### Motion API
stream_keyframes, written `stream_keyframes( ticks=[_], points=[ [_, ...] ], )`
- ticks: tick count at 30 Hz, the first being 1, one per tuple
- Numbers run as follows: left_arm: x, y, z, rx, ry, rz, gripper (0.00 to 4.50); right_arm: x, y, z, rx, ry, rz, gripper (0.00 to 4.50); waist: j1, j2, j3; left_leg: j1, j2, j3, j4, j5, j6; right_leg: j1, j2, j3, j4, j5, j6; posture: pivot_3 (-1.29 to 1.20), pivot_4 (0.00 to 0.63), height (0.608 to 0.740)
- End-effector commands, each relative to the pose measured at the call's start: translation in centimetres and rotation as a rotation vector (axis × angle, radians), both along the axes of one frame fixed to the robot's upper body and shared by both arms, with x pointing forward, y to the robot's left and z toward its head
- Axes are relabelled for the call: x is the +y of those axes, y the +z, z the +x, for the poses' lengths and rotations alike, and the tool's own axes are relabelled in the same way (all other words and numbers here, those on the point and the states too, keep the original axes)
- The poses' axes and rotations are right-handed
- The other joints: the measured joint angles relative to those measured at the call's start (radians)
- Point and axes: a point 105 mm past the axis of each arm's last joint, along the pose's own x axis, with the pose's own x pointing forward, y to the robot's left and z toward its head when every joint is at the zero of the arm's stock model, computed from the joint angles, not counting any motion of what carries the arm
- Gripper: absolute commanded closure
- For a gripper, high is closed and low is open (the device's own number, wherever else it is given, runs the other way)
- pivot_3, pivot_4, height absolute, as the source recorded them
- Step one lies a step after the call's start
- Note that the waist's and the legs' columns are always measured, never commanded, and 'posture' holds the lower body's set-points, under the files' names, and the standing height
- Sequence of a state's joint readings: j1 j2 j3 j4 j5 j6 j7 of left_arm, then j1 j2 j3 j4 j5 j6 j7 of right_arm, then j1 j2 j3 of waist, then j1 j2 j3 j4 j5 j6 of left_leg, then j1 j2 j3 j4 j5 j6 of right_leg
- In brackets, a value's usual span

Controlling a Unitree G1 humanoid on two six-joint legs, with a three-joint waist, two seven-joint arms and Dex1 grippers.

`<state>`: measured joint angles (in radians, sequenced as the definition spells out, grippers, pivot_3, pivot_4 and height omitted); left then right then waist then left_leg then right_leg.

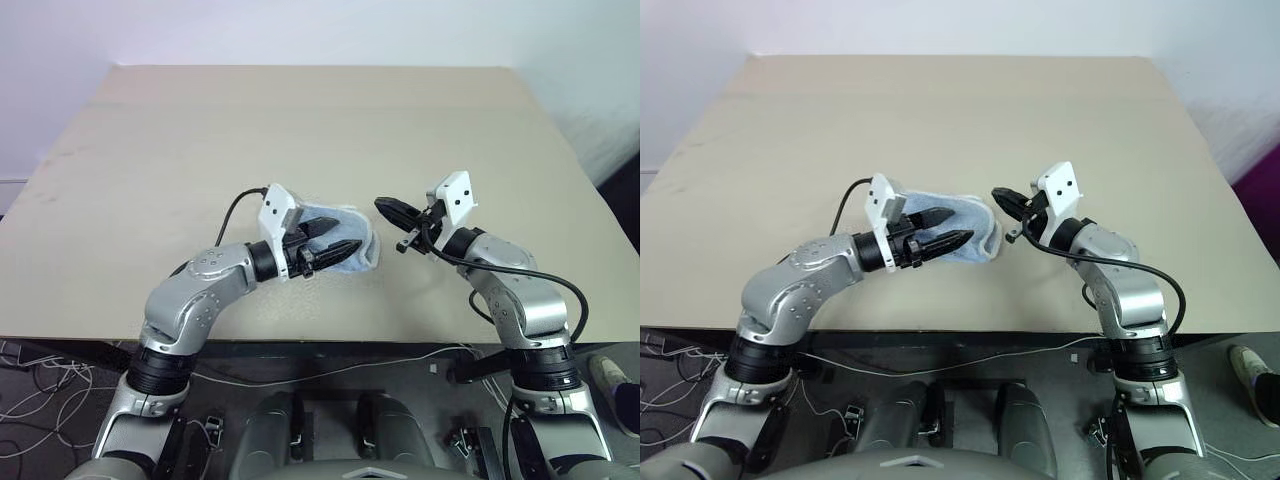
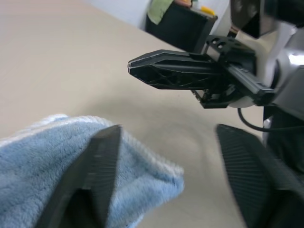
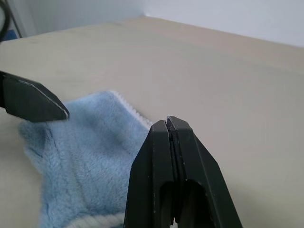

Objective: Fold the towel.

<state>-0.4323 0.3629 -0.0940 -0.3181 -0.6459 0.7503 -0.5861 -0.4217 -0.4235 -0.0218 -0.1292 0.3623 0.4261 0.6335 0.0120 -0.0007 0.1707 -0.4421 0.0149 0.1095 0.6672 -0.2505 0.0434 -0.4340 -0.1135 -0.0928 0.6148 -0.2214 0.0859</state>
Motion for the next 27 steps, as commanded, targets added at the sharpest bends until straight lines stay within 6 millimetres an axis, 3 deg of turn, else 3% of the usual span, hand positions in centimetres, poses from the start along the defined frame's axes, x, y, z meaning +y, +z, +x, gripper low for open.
stream_keyframes(
  ticks=[1,4,7,11,16,20,24,27],
  points=[
    [1.5,1.7,0.5,-0.067,0.066,-0.025,0.06,-0.4,2.0,0.2,-0.080,-0.017,0.004,4.50,-0.001,0.000,0.000,0.000,0.000,0.000,0.000,0.000,0.000,0.000,0.000,0.000,0.000,0.000,0.000,0.00,0.150,0.740],
    [4.3,1.4,3.1,-0.117,0.243,0.053,0.06,0.6,2.3,0.1,-0.079,0.019,0.016,4.50,-0.001,0.000,0.000,0.000,0.000,0.000,0.000,0.000,0.000,0.000,0.000,0.000,0.000,0.000,0.000,0.00,0.150,0.740],
    [6.0,0.9,4.6,-0.167,0.322,0.108,0.67,2.2,2.0,0.0,-0.062,0.070,0.025,4.50,-0.002,0.000,0.000,0.001,0.000,0.000,0.000,0.000,0.000,0.000,0.001,0.000,0.000,0.000,0.000,0.00,0.150,0.740],
    [6.0,1.2,5.3,-0.183,0.325,0.059,2.00,4.3,0.9,0.0,-0.026,0.120,0.025,4.50,0.000,0.000,0.000,0.000,0.000,0.000,0.000,0.003,-0.005,0.000,0.000,0.000,0.000,0.000,0.000,0.00,0.150,0.740],
    [4.1,-1.5,5.3,-0.141,0.251,0.126,3.79,6.4,-2.7,1.2,0.090,0.120,0.002,4.50,-0.002,0.000,0.000,0.000,0.000,0.000,0.000,0.003,-0.005,0.001,0.000,0.000,0.000,0.000,0.000,0.00,0.150,0.740],
    [3.6,-4.6,4.8,-0.102,0.200,0.247,3.79,7.0,-5.7,1.6,0.163,0.106,-0.054,4.50,-0.004,0.000,0.000,0.000,0.000,0.000,0.000,0.003,-0.005,0.001,0.000,0.000,0.001,0.000,0.000,0.00,0.150,0.740],
    [4.4,-8.4,4.7,-0.066,0.214,0.412,3.79,6.8,-8.9,1.6,0.237,0.072,-0.106,4.50,-0.009,0.000,-0.001,0.001,0.000,0.000,0.000,0.003,-0.005,0.001,0.001,0.000,0.001,0.000,0.000,0.00,0.150,0.740],
    [4.4,-8.8,4.7,-0.063,0.224,0.402,3.79,6.7,-9.1,1.6,0.227,0.070,-0.108,4.50,-0.010,0.000,-0.002,0.005,0.000,0.000,0.000,0.003,-0.005,0.005,0.001,0.000,0.000,0.000,0.000,0.00,0.150,0.740]
  ],
)
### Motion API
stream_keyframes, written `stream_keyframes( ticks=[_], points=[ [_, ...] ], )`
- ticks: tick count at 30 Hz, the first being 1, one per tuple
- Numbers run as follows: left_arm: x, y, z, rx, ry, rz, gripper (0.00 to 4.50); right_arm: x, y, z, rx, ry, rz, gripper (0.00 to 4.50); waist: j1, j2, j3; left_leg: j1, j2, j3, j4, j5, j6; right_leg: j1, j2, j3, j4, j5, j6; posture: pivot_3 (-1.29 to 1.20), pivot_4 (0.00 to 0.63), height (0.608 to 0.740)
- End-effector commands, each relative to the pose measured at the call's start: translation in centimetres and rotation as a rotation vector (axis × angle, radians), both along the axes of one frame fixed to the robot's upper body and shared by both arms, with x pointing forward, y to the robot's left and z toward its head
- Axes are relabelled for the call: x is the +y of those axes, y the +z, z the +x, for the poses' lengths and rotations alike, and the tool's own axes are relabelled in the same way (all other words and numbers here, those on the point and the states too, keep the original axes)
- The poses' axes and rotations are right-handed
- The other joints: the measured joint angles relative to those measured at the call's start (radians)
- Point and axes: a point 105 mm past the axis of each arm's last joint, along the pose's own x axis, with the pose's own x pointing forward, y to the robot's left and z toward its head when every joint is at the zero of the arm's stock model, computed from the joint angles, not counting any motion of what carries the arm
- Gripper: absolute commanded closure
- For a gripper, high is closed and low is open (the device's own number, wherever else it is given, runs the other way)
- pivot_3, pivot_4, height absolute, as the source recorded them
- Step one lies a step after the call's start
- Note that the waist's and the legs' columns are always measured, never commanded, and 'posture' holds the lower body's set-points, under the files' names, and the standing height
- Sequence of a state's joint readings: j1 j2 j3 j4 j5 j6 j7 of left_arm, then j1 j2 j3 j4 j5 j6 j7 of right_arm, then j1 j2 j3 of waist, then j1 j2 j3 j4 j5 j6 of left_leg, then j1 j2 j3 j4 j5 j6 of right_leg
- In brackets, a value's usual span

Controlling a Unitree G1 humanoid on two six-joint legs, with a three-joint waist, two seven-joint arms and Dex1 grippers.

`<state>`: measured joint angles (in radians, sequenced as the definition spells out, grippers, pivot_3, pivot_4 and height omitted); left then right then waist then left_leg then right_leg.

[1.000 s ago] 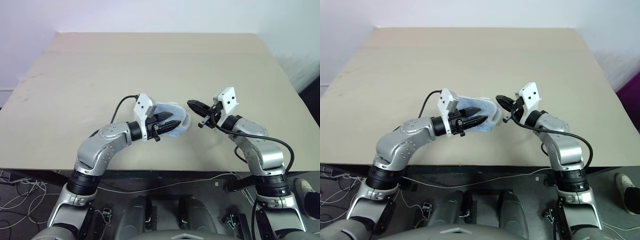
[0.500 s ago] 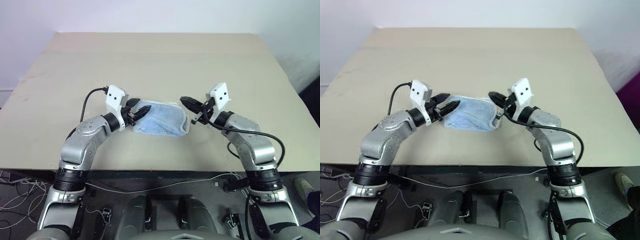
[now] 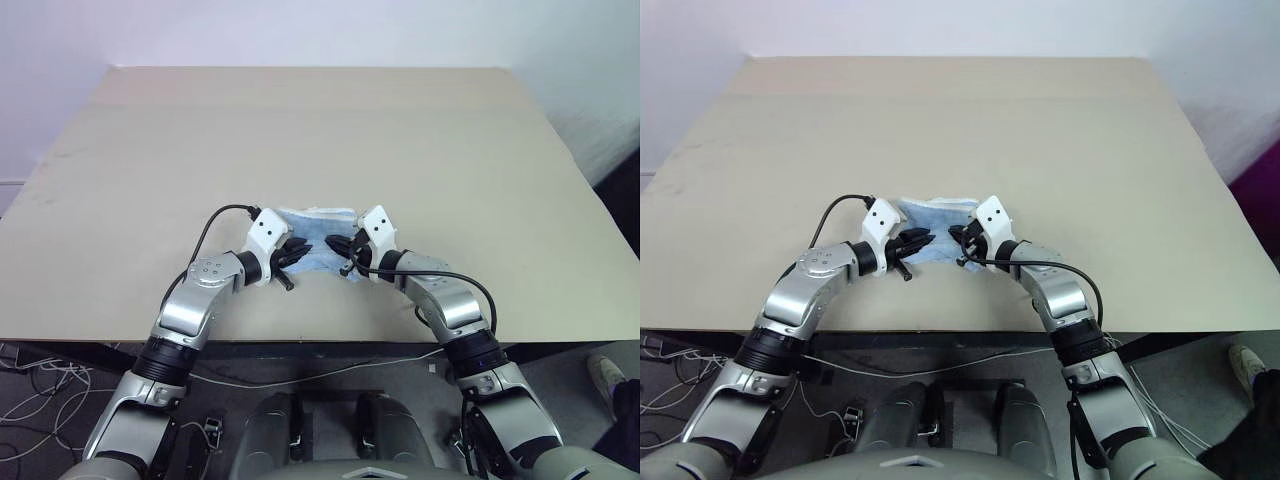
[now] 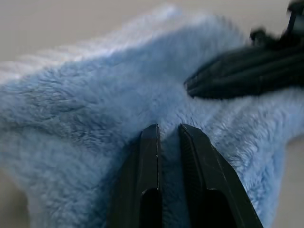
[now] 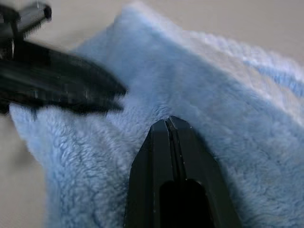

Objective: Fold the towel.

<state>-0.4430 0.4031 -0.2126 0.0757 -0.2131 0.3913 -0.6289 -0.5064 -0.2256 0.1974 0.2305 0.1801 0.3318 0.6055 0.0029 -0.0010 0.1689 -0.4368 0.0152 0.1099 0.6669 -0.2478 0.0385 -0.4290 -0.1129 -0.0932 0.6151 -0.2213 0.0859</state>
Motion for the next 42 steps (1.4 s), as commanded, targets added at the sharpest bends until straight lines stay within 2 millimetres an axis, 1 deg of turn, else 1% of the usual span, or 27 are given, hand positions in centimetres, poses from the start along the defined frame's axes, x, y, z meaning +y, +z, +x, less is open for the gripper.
stream_keyframes(
  ticks=[1,2,3,5,6,8,10,11,13,16,18,21,24,25,28,33,37,42],
  points=[
    [0.5,-1.2,-0.1,0.026,0.026,0.007,3.79,-0.2,-1.0,-0.1,0.009,-0.012,-0.015,4.50,-0.001,0.000,0.000,0.002,0.000,0.000,0.000,0.000,0.000,0.002,0.000,0.000,0.000,0.000,0.000,0.00,0.150,0.740],
    [0.4,-0.4,0.0,0.013,0.031,-0.040,3.79,-0.4,-0.5,0.0,-0.013,-0.012,-0.006,4.50,-0.001,0.000,0.000,0.003,0.000,0.000,-0.001,-0.001,0.001,0.003,0.000,0.000,0.000,0.000,0.000,0.00,0.150,0.740],
    [0.4,1.2,0.1,-0.025,0.038,-0.119,3.79,-0.6,0.8,0.0,-0.055,-0.009,0.016,4.50,-0.001,0.000,0.000,0.003,0.000,-0.001,-0.001,-0.003,0.005,0.003,0.000,0.000,0.000,0.000,0.000,0.00,0.150,0.740],
    [0.7,3.6,0.3,-0.084,0.054,-0.232,3.79,-1.0,2.7,-0.2,-0.117,-0.001,0.050,4.50,0.001,0.000,0.000,0.003,0.000,-0.001,-0.001,-0.003,0.005,0.003,-0.001,0.000,0.000,0.000,0.000,0.00,0.150,0.740],
    [1.3,4.9,0.4,-0.111,0.071,-0.283,3.79,-1.4,3.9,-0.3,-0.141,0.004,0.072,4.50,0.001,0.000,0.001,0.003,0.000,-0.001,0.000,-0.003,0.005,0.002,-0.001,0.000,0.000,0.000,0.000,0.00,0.150,0.740],
    [3.2,6.5,0.7,-0.162,0.122,-0.298,3.79,-2.5,5.9,-0.6,-0.160,0.012,0.109,4.50,0.000,0.000,0.001,0.001,0.000,-0.001,0.000,-0.003,0.004,0.001,-0.002,0.000,0.000,0.000,0.000,0.00,0.150,0.740],
    [5.3,7.0,1.2,-0.195,0.184,-0.249,3.79,-3.5,7.1,-0.8,-0.159,0.012,0.121,4.50,0.000,0.000,0.001,0.001,0.000,-0.001,0.000,-0.002,0.004,0.001,-0.001,0.000,0.001,0.000,0.000,0.00,0.150,0.740],
    [6.4,7.2,1.4,-0.206,0.214,-0.226,3.81,-4.0,7.3,-0.9,-0.136,0.008,0.128,4.32,-0.001,0.000,0.001,0.001,0.000,-0.001,0.000,-0.002,0.004,0.001,-0.001,0.000,0.001,0.000,0.000,0.00,0.150,0.740],
    [8.1,7.2,1.5,-0.230,0.253,-0.158,3.82,-4.8,7.2,-0.9,-0.072,-0.011,0.142,3.86,-0.001,0.000,0.001,0.001,0.000,-0.001,0.000,-0.003,0.005,0.001,-0.001,0.000,0.001,0.000,0.000,0.00,0.150,0.740],
    [9.8,6.5,1.5,-0.245,0.271,-0.050,3.82,-5.7,6.8,-0.7,0.057,-0.048,0.213,2.91,-0.002,0.000,0.001,0.001,0.000,-0.001,0.000,-0.003,0.005,0.001,-0.001,0.000,0.000,0.000,0.000,0.00,0.150,0.740],
    [10.8,6.0,1.4,-0.237,0.291,-0.022,3.82,-5.9,6.3,-0.8,0.168,-0.056,0.293,2.22,-0.001,0.000,0.001,0.001,0.000,-0.001,-0.001,-0.003,0.005,0.001,-0.001,0.000,0.000,0.000,0.000,0.00,0.150,0.740],
    [11.4,5.8,1.2,-0.235,0.301,-0.016,3.82,-5.8,6.0,-1.1,0.289,-0.054,0.397,1.14,0.000,0.000,0.001,0.001,0.000,-0.001,-0.001,-0.004,0.005,0.000,-0.002,0.000,0.000,0.000,0.000,0.00,0.150,0.740],
    [11.1,5.2,0.8,-0.224,0.287,-0.010,3.82,-5.9,5.7,-0.8,0.375,-0.083,0.471,0.10,0.001,0.000,0.001,0.001,0.000,-0.001,-0.001,-0.004,0.005,0.000,-0.004,0.000,0.000,0.000,-0.001,0.00,0.150,0.740],
    [11.0,4.9,0.6,-0.218,0.280,-0.006,3.82,-6.0,5.5,-0.7,0.396,-0.095,0.484,0.01,0.000,0.000,0.001,0.001,0.000,-0.001,-0.001,-0.004,0.005,0.000,-0.005,0.000,0.000,0.000,-0.001,0.00,0.150,0.740],
    [10.8,4.4,0.3,-0.206,0.268,0.003,3.82,-6.0,4.9,-0.6,0.436,-0.122,0.479,0.01,-0.001,0.001,0.001,0.000,0.000,-0.001,-0.001,-0.004,0.005,-0.001,-0.005,0.000,0.000,0.000,-0.001,0.00,0.150,0.740],
    [10.5,3.8,-0.1,-0.192,0.257,0.009,3.82,-5.9,3.4,-0.9,0.490,-0.140,0.435,0.01,-0.005,0.000,0.001,-0.003,0.000,-0.001,-0.001,-0.004,0.005,-0.004,-0.005,0.000,0.001,0.000,-0.001,0.00,0.150,0.740],
    [10.3,3.4,-0.1,-0.183,0.253,0.009,3.82,-4.4,2.7,-1.4,0.535,-0.095,0.430,0.01,-0.015,0.000,0.001,-0.003,0.000,-0.001,-0.001,-0.004,0.006,-0.004,-0.004,0.000,0.001,0.000,-0.001,0.00,0.150,0.740],
    [9.8,3.2,-0.1,-0.178,0.237,0.003,3.82,-1.8,2.9,-1.9,0.576,-0.014,0.458,0.01,-0.019,0.000,0.001,-0.003,0.000,-0.001,-0.001,-0.004,0.006,-0.004,-0.001,0.000,0.001,0.000,-0.001,0.00,0.150,0.740]
  ],
)
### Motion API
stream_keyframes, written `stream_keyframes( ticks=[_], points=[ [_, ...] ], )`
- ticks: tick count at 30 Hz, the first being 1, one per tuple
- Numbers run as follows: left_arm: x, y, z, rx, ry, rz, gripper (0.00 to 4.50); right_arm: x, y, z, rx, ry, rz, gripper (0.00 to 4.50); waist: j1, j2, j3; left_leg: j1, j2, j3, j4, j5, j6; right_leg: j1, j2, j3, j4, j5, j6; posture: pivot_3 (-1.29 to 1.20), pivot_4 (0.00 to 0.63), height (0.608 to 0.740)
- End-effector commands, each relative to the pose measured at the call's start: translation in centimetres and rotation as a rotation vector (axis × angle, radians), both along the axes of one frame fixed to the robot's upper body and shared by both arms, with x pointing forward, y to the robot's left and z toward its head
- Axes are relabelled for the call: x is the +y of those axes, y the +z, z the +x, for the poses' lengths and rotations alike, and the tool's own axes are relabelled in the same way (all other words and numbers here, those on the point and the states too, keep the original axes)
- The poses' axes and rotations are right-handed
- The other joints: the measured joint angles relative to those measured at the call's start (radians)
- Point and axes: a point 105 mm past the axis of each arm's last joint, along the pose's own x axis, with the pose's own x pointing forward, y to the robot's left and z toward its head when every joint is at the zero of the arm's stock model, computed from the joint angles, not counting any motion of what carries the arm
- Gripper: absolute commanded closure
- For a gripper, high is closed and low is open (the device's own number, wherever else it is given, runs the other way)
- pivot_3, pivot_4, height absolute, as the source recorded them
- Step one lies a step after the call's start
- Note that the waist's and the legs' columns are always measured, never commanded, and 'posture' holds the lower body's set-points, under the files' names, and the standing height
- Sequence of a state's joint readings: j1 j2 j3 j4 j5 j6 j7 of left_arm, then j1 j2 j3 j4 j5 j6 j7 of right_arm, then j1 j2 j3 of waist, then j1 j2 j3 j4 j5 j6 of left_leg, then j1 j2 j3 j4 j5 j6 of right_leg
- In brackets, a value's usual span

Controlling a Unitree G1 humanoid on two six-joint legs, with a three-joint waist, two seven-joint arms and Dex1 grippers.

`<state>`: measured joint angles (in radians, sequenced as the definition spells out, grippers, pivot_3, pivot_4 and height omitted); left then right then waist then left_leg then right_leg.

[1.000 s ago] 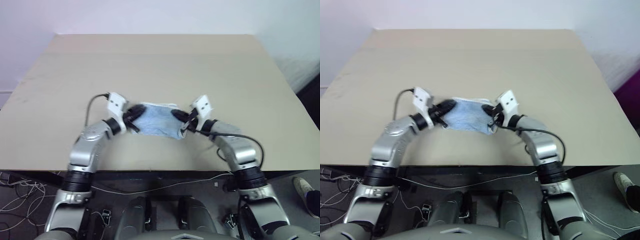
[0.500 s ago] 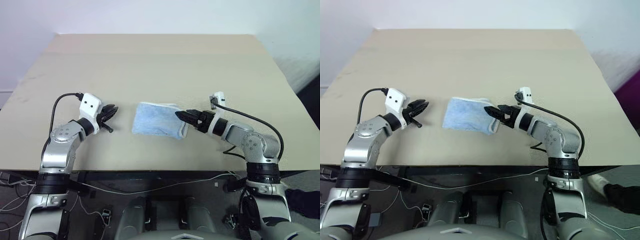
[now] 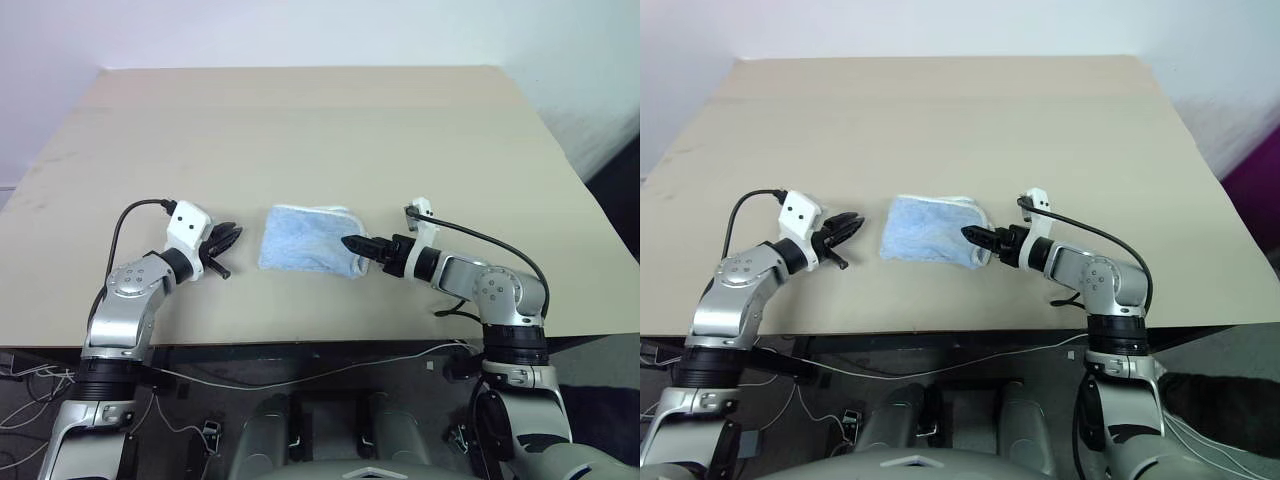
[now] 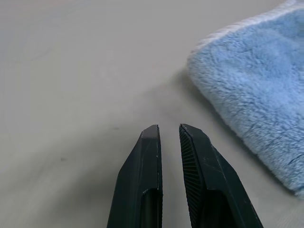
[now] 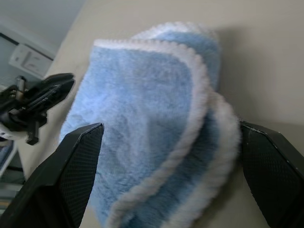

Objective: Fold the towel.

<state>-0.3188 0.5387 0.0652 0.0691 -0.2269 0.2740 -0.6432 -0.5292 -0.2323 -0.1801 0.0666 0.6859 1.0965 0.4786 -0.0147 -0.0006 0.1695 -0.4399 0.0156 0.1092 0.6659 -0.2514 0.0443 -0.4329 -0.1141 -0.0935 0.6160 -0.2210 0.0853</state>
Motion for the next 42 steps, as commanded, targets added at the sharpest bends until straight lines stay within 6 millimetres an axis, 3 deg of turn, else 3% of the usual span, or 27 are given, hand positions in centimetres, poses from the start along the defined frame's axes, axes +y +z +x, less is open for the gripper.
stream_keyframes(
  ticks=[1,6,12,15,26,33,38,42],
  points=[
    [-0.5,1.0,-0.1,-0.047,-0.023,0.009,3.82,2.7,1.0,-0.4,-0.001,0.086,0.056,0.01,-0.002,0.000,0.000,0.000,0.000,0.000,0.000,0.000,0.000,0.000,0.000,0.000,0.000,0.000,0.000,0.00,0.150,0.740],
    [-0.6,0.9,0.0,-0.047,-0.029,0.008,3.82,4.7,1.3,-0.1,0.034,0.110,0.120,0.01,-0.002,0.000,0.000,0.000,0.000,0.000,0.000,0.000,0.000,0.000,0.001,0.000,0.000,0.000,0.000,0.00,0.150,0.740],
    [-0.6,0.9,-0.2,-0.050,-0.032,0.005,3.82,4.8,1.1,0.9,0.081,0.060,0.179,0.01,-0.001,0.000,0.000,0.000,0.000,0.000,0.000,0.000,0.000,0.000,0.001,0.000,0.000,0.000,0.000,0.00,0.150,0.740],
    [-0.6,0.8,-0.3,-0.049,-0.032,0.003,3.82,4.7,1.0,0.8,0.086,0.059,0.189,0.60,-0.002,0.000,0.000,0.000,0.000,0.000,0.000,0.000,0.000,0.000,0.001,0.000,0.000,0.000,0.000,0.00,0.150,0.740],
    [-0.9,0.7,-0.4,-0.043,-0.047,0.005,3.82,4.6,1.0,0.3,0.094,0.052,0.226,4.34,-0.002,0.000,0.000,0.000,0.000,0.000,0.000,0.000,0.000,0.000,0.001,0.000,0.000,0.000,0.000,0.00,0.150,0.740],
    [-1.0,0.6,-0.5,-0.041,-0.055,0.009,3.82,4.0,1.6,0.5,0.079,0.002,0.276,4.46,-0.001,0.000,0.000,0.000,0.000,0.000,0.000,0.000,0.000,0.000,0.001,0.000,0.000,0.000,0.000,0.00,0.150,0.740],
    [-1.2,0.7,-0.4,-0.044,-0.059,0.007,3.82,-0.8,4.8,2.3,-0.049,-0.205,0.322,4.46,0.004,0.000,0.000,-0.001,0.000,0.000,0.000,0.000,0.000,-0.001,0.000,0.000,0.000,0.000,0.000,0.00,0.150,0.740],
    [-2.3,0.3,-0.3,-0.038,-0.091,-0.009,3.82,-10.4,9.1,4.0,-0.202,-0.550,0.347,4.46,0.007,0.002,0.001,-0.001,-0.001,0.000,0.000,0.000,0.000,-0.001,-0.001,0.000,0.000,0.000,0.000,0.00,0.150,0.740]
  ],
)
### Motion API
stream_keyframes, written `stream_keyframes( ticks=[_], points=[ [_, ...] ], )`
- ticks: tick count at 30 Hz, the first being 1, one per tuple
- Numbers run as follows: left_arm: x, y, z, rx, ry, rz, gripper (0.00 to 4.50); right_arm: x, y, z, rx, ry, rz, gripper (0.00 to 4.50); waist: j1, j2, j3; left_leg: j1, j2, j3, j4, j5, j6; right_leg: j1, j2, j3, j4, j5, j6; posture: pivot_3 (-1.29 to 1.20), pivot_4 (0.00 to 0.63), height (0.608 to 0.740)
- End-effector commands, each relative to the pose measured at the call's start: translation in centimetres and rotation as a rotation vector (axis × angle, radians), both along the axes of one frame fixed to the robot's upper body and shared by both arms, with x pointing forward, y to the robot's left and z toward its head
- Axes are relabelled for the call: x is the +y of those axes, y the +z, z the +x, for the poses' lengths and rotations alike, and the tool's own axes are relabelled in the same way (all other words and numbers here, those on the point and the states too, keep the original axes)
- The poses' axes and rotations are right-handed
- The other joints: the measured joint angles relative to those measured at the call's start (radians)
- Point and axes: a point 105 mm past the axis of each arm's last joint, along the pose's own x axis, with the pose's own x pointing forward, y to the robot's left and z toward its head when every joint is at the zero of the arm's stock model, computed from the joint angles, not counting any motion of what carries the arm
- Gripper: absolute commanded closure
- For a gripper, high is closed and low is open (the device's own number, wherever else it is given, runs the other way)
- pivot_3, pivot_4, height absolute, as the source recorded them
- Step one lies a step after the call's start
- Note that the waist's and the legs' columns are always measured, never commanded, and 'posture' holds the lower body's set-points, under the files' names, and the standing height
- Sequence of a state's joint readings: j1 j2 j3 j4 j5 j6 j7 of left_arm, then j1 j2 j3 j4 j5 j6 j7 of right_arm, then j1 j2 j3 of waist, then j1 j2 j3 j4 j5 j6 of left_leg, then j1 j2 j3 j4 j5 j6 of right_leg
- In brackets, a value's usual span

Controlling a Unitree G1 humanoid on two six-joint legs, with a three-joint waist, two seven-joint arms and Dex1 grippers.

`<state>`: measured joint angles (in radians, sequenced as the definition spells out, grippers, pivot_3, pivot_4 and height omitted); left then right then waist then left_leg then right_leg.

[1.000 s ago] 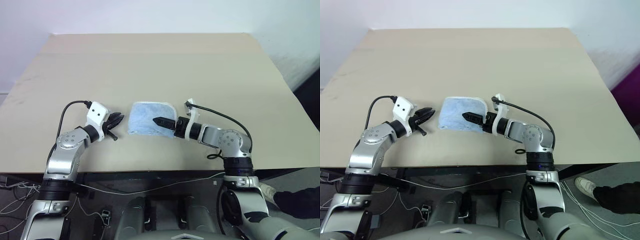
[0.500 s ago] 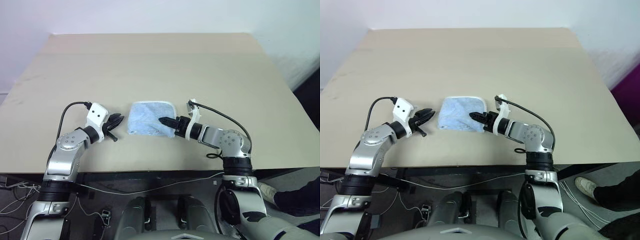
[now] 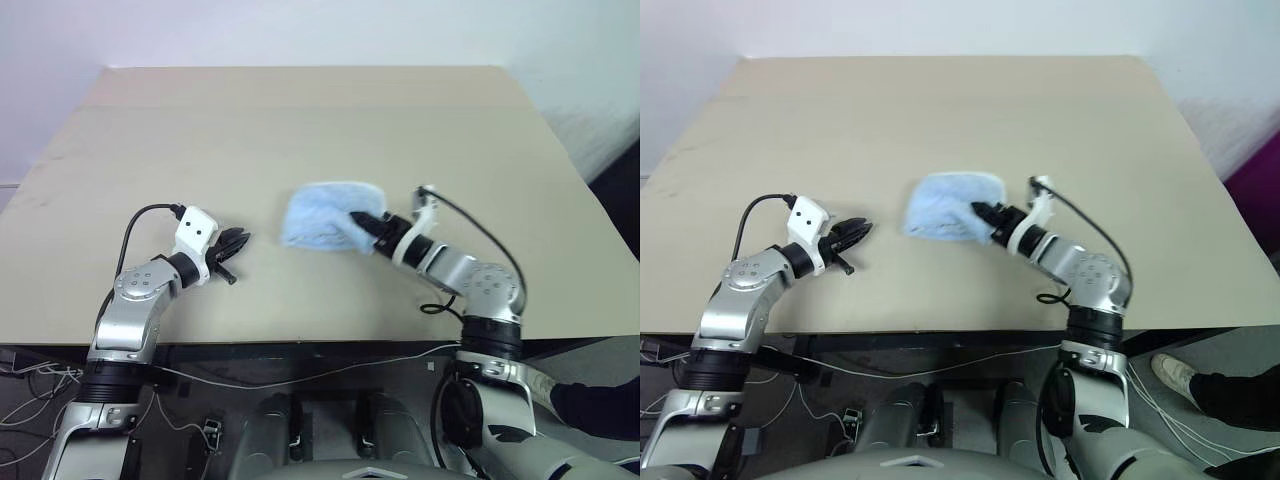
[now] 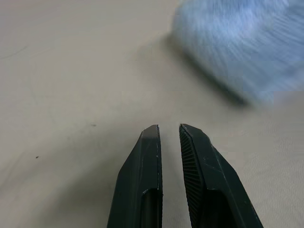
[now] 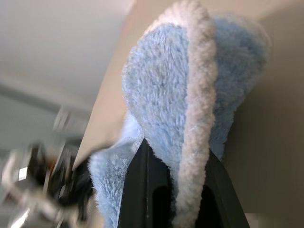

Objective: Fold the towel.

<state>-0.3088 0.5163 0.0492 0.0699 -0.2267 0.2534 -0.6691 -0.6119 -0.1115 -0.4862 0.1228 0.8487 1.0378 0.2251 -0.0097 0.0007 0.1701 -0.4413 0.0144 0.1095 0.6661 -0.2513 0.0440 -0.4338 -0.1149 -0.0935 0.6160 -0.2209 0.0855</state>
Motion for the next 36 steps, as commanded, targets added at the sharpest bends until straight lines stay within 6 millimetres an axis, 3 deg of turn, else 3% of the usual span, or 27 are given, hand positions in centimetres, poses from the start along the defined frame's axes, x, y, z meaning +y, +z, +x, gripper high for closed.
stream_keyframes(
  ticks=[1,5,9,12,14,21,22,33,36],
  points=[
    [-1.5,0.8,0.1,-0.044,-0.049,0.003,3.82,-8.3,6.1,1.0,-0.169,-0.319,0.031,4.46,0.002,0.000,0.000,0.000,0.000,0.000,0.000,0.000,0.000,0.000,0.000,0.000,0.000,0.000,0.000,0.00,0.150,0.740],
    [-2.7,0.6,0.4,-0.037,-0.087,-0.005,3.82,-15.4,7.1,0.9,-0.138,-0.593,0.048,4.46,-0.003,0.000,0.000,-0.001,0.001,0.001,0.000,0.000,0.000,-0.001,0.001,0.000,-0.001,0.000,0.000,0.00,0.150,0.740],
    [-4.0,0.5,0.7,-0.032,-0.127,-0.008,3.82,-20.5,3.1,0.6,0.078,-0.831,0.082,4.46,-0.008,0.000,0.000,0.000,0.001,0.002,0.000,0.000,0.000,0.000,0.002,0.000,0.000,0.000,0.000,0.00,0.150,0.740],
    [-4.6,0.4,0.6,-0.032,-0.148,-0.005,3.82,-21.6,0.0,0.0,0.210,-0.908,0.085,4.46,-0.008,0.001,0.000,0.000,0.001,0.003,-0.001,0.000,0.000,0.000,0.002,0.001,0.000,0.000,0.000,0.00,0.150,0.740],
    [-4.7,0.3,0.6,-0.032,-0.151,-0.005,3.82,-21.7,-1.0,-0.3,0.248,-0.930,0.081,4.46,-0.007,0.001,0.000,0.000,0.001,0.003,-0.001,0.001,0.000,0.000,0.002,0.002,0.000,0.000,0.000,0.00,0.150,0.740],
    [-4.6,0.1,0.4,-0.027,-0.145,-0.004,3.82,-21.4,-1.6,-0.8,0.261,-0.937,0.078,4.46,-0.005,0.001,0.000,0.000,0.001,0.003,0.000,0.000,0.001,0.000,0.002,0.002,0.000,0.000,0.000,0.00,0.150,0.740],
    [-4.6,0.1,0.4,-0.026,-0.144,-0.005,3.82,-21.4,-1.6,-0.8,0.261,-0.937,0.076,3.88,-0.005,0.001,0.000,0.000,0.001,0.003,0.000,0.000,0.001,0.000,0.001,0.002,0.000,0.000,0.001,0.00,0.150,0.740],
    [-4.9,-0.1,0.4,-0.022,-0.152,-0.012,3.82,-21.2,-0.4,-1.7,0.218,-0.955,0.101,0.08,-0.003,0.001,0.000,0.000,0.001,0.003,0.000,0.000,0.001,0.000,0.001,0.002,0.000,0.000,0.001,0.00,0.150,0.740],
    [-4.9,-0.1,0.5,-0.020,-0.155,-0.012,3.82,-21.4,0.0,-2.1,0.205,-0.976,0.106,0.03,-0.004,0.001,0.000,0.000,0.001,0.003,0.000,0.000,0.001,0.000,0.001,0.002,0.000,0.000,0.001,0.00,0.150,0.740]
  ],
)
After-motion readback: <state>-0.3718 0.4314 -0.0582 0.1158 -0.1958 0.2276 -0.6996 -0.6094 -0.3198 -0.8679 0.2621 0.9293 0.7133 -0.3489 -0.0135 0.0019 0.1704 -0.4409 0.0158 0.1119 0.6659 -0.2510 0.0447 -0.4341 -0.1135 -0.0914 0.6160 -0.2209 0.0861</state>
